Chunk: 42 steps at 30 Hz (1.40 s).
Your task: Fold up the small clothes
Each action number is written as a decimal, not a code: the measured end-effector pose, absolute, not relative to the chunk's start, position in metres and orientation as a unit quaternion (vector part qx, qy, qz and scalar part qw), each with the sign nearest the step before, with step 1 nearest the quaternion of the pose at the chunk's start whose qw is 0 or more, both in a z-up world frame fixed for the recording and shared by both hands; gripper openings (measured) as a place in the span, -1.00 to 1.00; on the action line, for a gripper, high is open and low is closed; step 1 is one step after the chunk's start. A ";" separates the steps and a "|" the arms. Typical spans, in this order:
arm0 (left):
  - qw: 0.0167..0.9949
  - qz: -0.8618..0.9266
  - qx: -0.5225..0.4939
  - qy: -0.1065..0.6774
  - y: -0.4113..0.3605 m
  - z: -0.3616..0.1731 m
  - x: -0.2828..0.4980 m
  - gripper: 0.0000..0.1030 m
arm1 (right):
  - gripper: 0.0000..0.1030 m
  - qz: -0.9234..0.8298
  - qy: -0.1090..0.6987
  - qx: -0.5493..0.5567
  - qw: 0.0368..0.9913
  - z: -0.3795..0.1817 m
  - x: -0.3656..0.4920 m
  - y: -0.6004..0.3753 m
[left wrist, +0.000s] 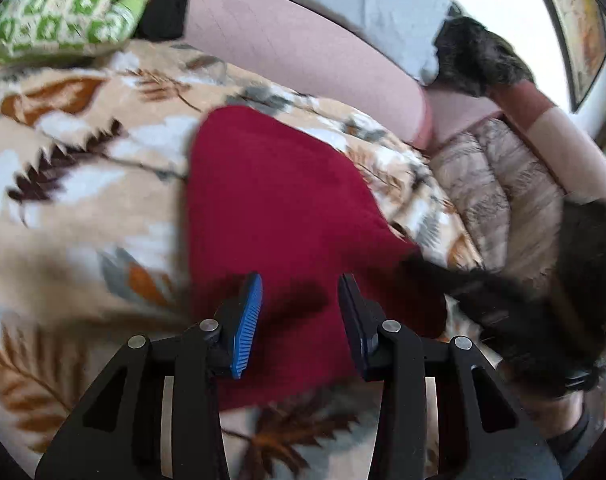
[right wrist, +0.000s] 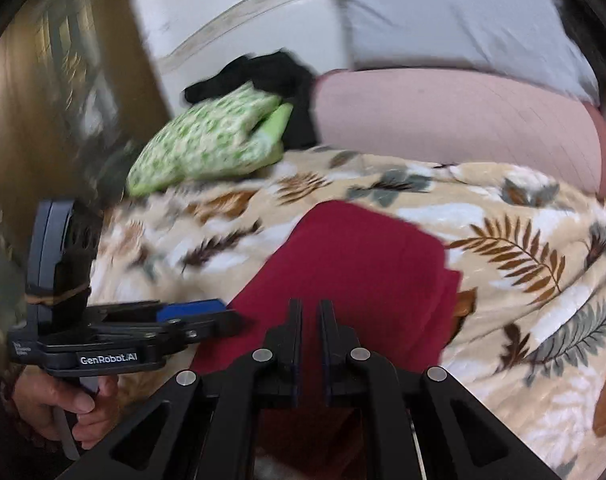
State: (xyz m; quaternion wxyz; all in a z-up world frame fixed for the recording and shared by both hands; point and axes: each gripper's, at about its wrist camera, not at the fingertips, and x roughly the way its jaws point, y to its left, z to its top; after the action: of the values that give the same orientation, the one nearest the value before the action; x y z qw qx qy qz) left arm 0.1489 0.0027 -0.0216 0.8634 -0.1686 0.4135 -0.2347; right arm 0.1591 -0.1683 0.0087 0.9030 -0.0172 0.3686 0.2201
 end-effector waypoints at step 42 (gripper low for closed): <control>0.853 -0.298 -0.191 0.383 -0.018 -0.050 0.127 0.62 | -0.81 0.110 0.460 0.018 0.881 -0.055 0.137 -0.175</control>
State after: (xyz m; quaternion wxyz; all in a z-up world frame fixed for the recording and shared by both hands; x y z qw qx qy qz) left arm 0.1267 -0.0179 -0.0501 0.8533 -0.1915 0.3827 -0.2981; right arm 0.1368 -0.1749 -0.0552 0.8809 0.0177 0.4601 0.1096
